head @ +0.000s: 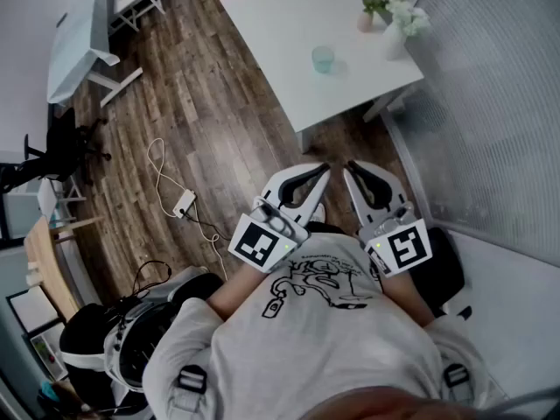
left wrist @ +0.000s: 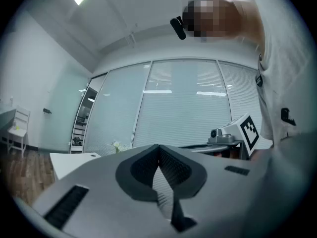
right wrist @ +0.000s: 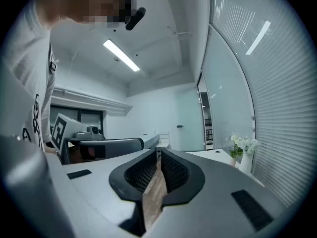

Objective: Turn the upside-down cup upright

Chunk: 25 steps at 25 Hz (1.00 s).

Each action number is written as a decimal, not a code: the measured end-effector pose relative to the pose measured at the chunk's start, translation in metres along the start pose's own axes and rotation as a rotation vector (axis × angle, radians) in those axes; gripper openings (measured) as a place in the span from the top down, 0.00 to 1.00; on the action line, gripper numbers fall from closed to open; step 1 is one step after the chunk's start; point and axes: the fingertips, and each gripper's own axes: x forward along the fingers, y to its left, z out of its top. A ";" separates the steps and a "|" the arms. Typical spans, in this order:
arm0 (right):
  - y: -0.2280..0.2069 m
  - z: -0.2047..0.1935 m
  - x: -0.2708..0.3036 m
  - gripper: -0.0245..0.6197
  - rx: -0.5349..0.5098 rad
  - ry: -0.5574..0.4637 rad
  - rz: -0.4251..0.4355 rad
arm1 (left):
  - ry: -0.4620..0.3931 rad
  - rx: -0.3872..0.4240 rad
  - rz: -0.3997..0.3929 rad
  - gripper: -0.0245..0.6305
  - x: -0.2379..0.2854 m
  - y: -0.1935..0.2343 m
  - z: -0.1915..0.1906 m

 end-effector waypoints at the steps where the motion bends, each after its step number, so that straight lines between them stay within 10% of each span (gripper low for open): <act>1: 0.000 0.002 0.000 0.88 -0.009 -0.003 0.000 | 0.002 -0.002 0.000 0.96 0.000 0.000 -0.001; 25: -0.015 0.005 -0.020 0.88 -0.019 -0.005 0.009 | 0.015 -0.005 0.014 0.96 0.018 -0.012 -0.012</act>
